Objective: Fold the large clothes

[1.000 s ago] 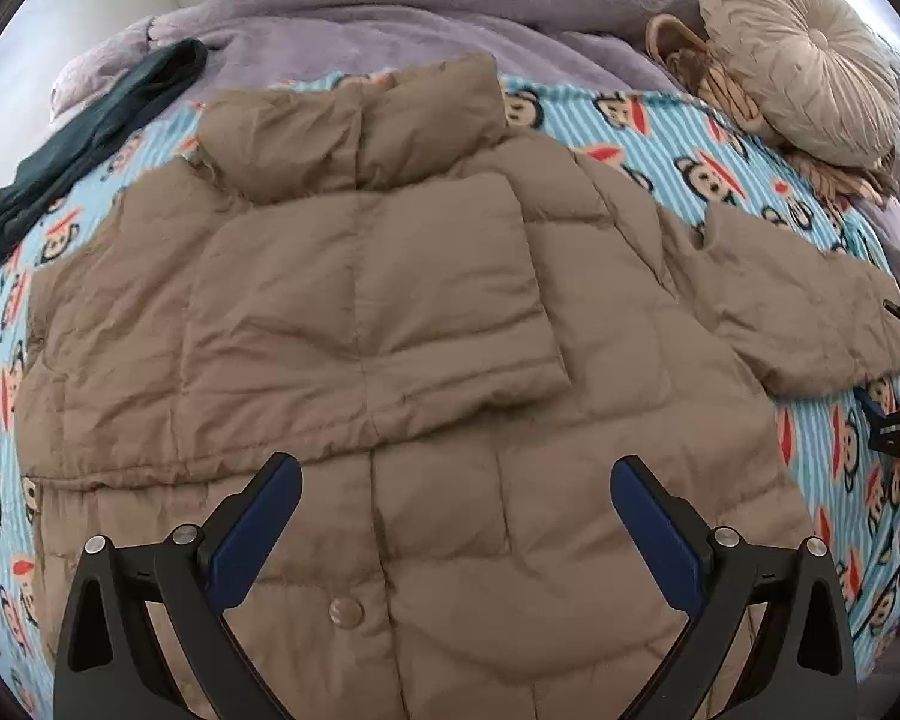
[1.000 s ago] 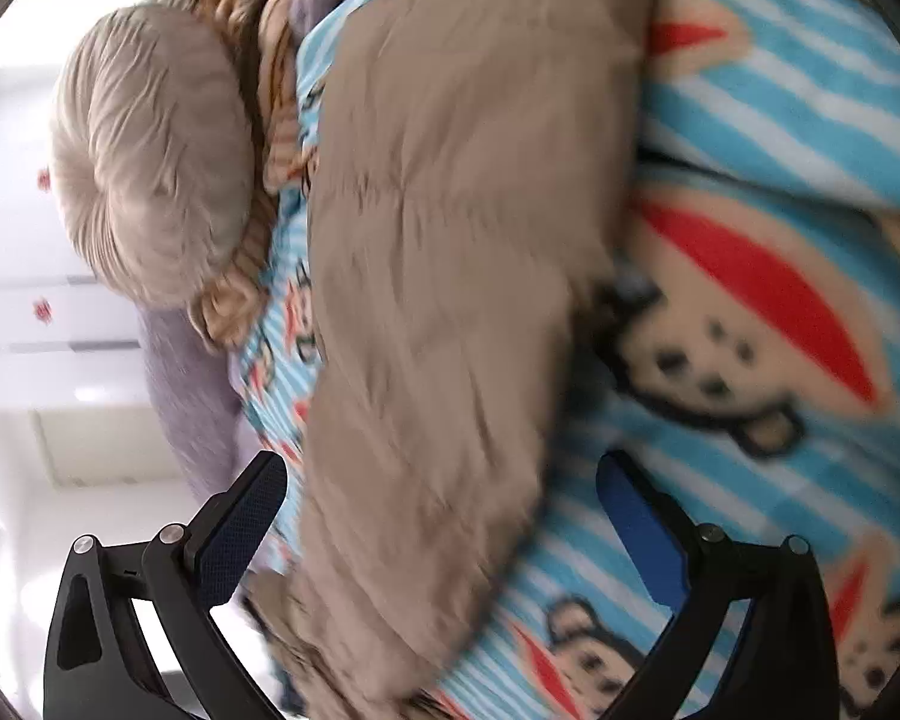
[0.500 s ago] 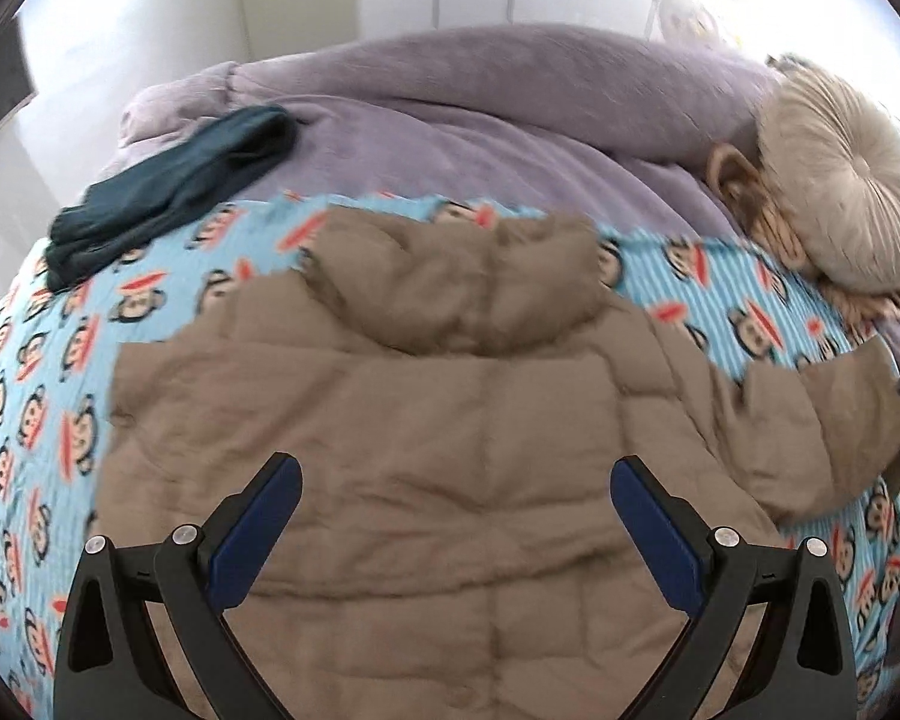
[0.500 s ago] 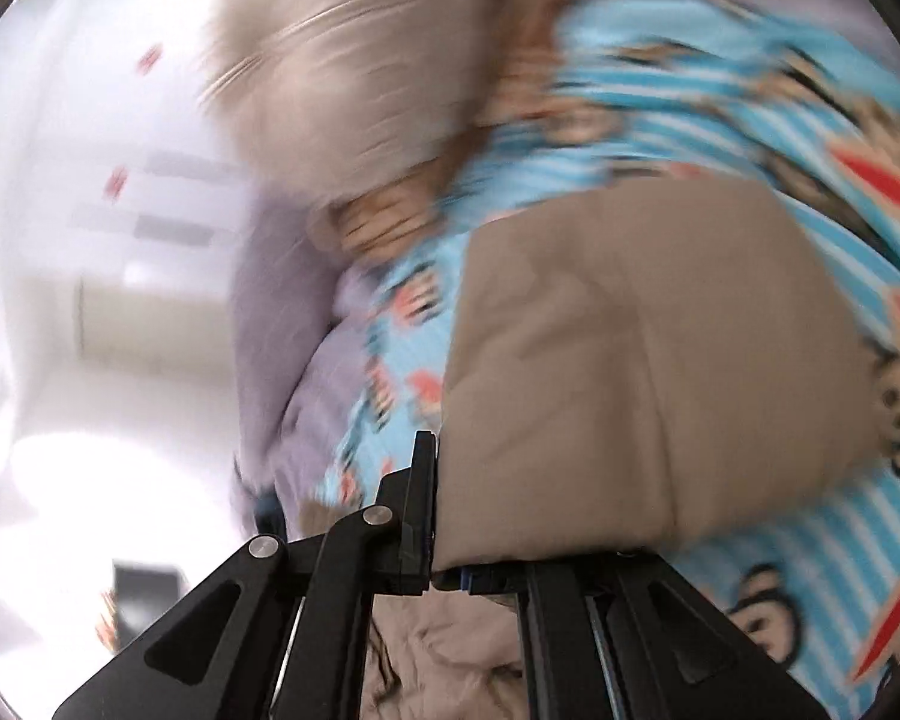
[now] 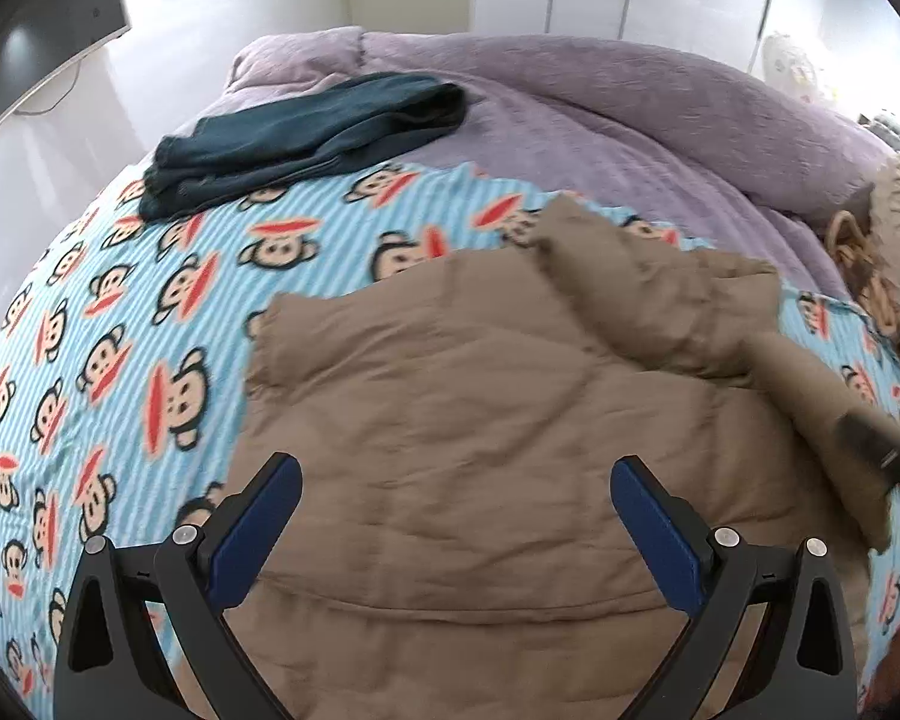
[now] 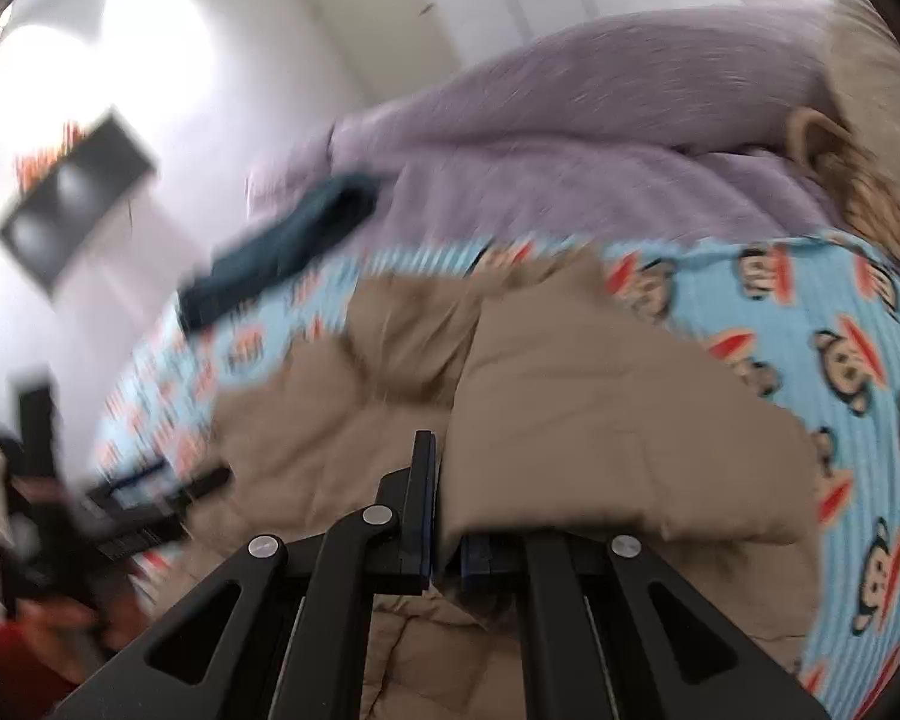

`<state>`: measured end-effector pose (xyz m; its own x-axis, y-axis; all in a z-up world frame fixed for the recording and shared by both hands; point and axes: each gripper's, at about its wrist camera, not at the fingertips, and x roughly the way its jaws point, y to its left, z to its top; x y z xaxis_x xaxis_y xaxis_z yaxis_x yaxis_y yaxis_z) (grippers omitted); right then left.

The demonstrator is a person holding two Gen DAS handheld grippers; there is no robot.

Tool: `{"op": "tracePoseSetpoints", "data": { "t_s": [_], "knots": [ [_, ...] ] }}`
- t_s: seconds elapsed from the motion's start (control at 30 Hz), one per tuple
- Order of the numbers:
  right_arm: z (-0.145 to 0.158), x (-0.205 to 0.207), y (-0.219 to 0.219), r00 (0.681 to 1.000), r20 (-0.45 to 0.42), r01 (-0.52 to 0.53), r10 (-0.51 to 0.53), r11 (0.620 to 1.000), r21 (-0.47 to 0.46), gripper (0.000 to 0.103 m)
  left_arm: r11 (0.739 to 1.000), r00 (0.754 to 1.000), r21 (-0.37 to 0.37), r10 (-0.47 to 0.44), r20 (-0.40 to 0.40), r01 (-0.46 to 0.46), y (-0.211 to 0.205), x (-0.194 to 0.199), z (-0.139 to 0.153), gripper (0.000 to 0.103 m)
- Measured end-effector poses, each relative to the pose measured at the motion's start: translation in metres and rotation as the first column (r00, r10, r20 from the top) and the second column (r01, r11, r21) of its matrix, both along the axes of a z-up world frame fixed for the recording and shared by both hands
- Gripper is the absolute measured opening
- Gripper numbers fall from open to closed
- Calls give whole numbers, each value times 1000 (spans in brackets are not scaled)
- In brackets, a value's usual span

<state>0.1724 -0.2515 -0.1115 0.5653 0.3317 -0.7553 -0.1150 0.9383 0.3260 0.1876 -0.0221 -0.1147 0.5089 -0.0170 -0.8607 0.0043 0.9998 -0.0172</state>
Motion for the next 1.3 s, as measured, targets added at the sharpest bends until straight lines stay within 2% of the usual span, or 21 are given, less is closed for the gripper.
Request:
{"op": "tracePoseSetpoints", "data": {
  "t_s": [0.17,0.33,0.37,0.43,0.47,0.5,0.57,0.63,0.73,0.77,0.8,0.83,0.87,0.9,1.0,1.07,1.13,1.17,1.23,1.27,1.3],
  "knots": [
    [-57,-3,38,993,-113,-40,27,993,-113,7,999,999,-14,35,-30,-36,25,0,-21,103],
    [-77,-8,43,981,-194,-32,-3,984,-176,9,998,997,-48,36,-64,-39,24,0,-37,103],
    [-77,-9,39,978,-208,-27,-10,985,-172,15,998,997,-54,31,-67,-34,22,1,-39,103],
    [-69,-12,32,975,-221,-19,-13,990,-142,39,998,998,-67,15,-69,-19,17,2,-40,103],
    [-64,-18,26,974,-225,-13,-12,994,-109,66,997,998,-72,8,-67,-13,16,2,-40,103],
    [-55,-28,14,977,-211,18,-27,999,-40,80,997,998,-75,4,-64,-9,15,3,-40,103],
    [-45,-43,-7,977,-192,103,-90,993,57,80,996,998,-87,-1,-62,-4,14,4,-39,103],
    [-43,-51,-36,958,-219,222,-186,963,154,80,993,998,-118,-6,-69,-2,16,7,-39,103],
    [-53,-53,-81,897,-281,418,-342,864,282,80,982,998,-191,-14,-69,0,20,9,-34,103],
    [-58,-52,-93,870,-306,476,-387,821,316,67,975,998,-222,-20,-64,5,23,9,-31,103],
    [-61,-49,-102,845,-319,524,-429,781,338,37,970,998,-243,-24,-59,10,25,8,-29,103],
    [-61,-44,-105,834,-327,541,-444,771,335,22,962,998,-272,-32,-53,16,29,8,-26,103],
    [-58,-36,-101,842,-316,528,-436,784,325,12,953,998,-301,-41,-46,26,33,8,-23,103],
    [-53,-30,-94,860,-290,500,-419,806,317,12,942,998,-334,-53,-37,38,38,7,-20,103],
    [-24,-11,-36,955,-155,283,-253,933,223,12,909,995,-412,-89,-35,66,49,8,-15,103],
    [-17,-5,2,984,-117,153,-135,975,163,12,881,993,-467,-111,-50,75,54,8,-15,103],
    [-18,-2,43,992,-125,35,-24,995,94,13,846,989,-528,-127,-73,70,58,10,-18,103],
    [-24,-3,59,990,-142,-2,11,998,64,20,829,987,-555,-135,-82,68,59,11,-20,103],
    [-37,-9,83,975,-210,-71,78,997,38,51,792,984,-607,-155,-93,67,57,11,-24,103],
    [-46,-15,87,963,-249,-88,102,994,66,69,768,981,-638,-165,-103,62,56,13,-28,103],
    [-51,-21,86,957,-268,-88,111,991,97,72,748,979,-662,-171,-114,54,55,13,-31,103]
  ]
}}
